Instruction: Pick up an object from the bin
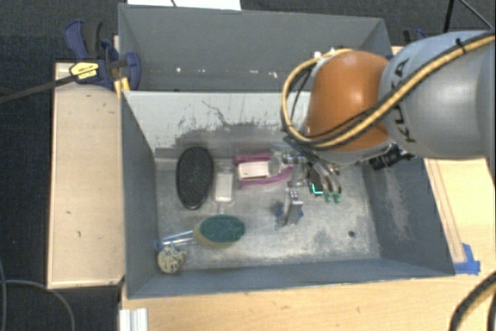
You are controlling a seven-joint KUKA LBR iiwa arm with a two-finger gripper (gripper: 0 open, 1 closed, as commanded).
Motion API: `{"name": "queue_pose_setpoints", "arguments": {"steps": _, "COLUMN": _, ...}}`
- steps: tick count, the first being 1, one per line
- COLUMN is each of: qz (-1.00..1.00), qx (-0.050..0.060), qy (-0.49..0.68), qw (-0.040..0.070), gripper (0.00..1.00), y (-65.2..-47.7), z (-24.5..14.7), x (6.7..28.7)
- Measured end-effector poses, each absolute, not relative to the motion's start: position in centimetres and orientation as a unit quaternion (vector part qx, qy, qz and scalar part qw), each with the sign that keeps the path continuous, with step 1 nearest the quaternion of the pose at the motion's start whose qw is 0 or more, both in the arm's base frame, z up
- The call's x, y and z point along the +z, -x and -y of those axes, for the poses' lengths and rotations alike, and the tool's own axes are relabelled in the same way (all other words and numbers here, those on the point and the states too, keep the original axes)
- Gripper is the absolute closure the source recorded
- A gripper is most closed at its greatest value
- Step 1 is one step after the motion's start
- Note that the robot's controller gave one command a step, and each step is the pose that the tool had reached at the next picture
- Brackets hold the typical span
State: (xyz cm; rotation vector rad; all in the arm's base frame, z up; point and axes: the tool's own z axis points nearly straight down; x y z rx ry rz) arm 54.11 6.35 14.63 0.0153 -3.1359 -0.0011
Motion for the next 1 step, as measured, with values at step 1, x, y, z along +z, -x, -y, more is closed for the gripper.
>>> {"name": "queue_pose_setpoints", "arguments": {"steps": 1, "qz": 1.000, "qx": -0.002, "qy": -0.022, "qw": -0.001, "gripper": 0.00, "y": -54.94, "z": -15.46, "x": 10.02}}
